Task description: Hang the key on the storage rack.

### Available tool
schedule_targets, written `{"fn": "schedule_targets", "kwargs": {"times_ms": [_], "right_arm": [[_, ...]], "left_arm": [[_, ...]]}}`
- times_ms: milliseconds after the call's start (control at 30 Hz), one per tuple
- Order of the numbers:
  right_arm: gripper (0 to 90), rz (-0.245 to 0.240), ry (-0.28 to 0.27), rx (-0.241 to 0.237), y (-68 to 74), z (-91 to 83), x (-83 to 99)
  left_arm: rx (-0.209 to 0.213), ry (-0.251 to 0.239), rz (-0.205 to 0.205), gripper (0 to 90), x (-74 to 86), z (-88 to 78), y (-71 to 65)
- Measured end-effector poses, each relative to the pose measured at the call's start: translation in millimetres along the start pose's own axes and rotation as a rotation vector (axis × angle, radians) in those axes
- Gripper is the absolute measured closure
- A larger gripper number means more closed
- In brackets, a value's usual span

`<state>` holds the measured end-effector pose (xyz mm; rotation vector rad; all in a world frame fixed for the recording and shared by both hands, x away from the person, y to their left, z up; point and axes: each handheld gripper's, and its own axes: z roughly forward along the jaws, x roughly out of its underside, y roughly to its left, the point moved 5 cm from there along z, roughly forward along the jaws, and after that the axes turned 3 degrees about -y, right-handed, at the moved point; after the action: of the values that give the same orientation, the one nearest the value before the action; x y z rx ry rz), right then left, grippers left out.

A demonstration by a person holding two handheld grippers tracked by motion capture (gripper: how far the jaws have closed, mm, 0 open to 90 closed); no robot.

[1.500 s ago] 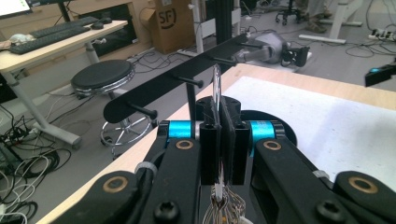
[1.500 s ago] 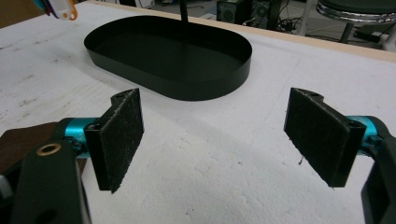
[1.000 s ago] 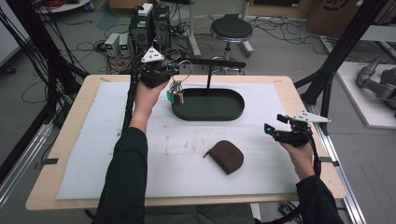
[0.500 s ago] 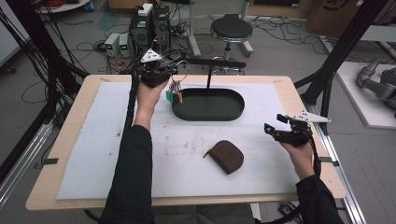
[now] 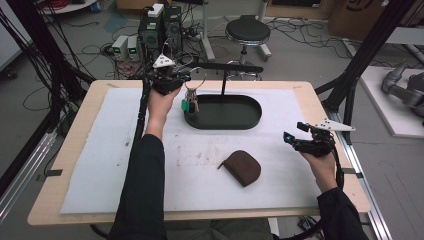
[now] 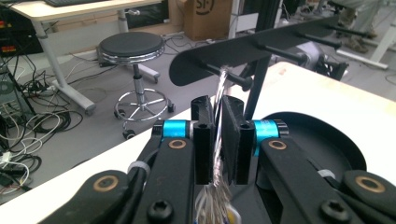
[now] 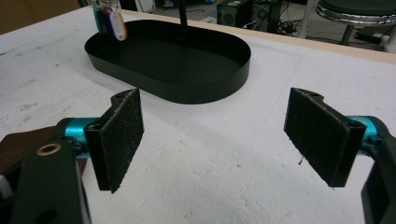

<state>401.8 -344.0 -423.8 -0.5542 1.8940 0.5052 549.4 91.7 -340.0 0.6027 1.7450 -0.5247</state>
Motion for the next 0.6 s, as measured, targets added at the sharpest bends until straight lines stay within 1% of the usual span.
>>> {"fn": "schedule_targets", "kwargs": {"times_ms": [200,300,333,433,467,500,533,567,600], "right_arm": [[20.4,-0.001,0.004,0.000,0.8,0.5,0.2],[20.4,0.000,0.003,0.001,0.5,0.3,0.2],[20.4,0.000,0.002,0.001,0.4,0.4,0.2],[20.4,0.001,0.005,0.000,0.6,0.5,0.3],[20.4,-0.001,0.005,0.000,0.7,0.6,0.3],[20.4,-0.006,0.007,0.001,0.8,0.9,0.5],[20.4,-0.006,0.007,0.001,0.8,0.9,0.5],[20.4,-0.003,0.009,0.000,1.2,1.1,0.6],[20.4,-0.004,0.011,0.000,1.6,1.2,0.7]], "left_arm": [[-0.012,-0.005,0.001,82.0,-1.4,-4.7,1.7],[-0.014,-0.007,0.004,79.3,-0.3,-8.7,1.0],[-0.013,-0.003,0.015,77.9,1.0,-12.0,-0.1],[-0.011,-0.008,0.024,76.0,1.9,-17.0,-2.0],[-0.011,-0.010,0.028,74.1,2.4,-19.8,-2.9],[-0.008,-0.005,0.029,69.3,3.0,-23.1,-3.8],[-0.001,-0.002,0.033,69.3,3.6,-26.7,-5.1],[0.004,-0.004,0.042,69.3,4.3,-30.8,-6.8],[0.003,-0.003,0.063,68.4,5.4,-36.8,-8.9]]}}
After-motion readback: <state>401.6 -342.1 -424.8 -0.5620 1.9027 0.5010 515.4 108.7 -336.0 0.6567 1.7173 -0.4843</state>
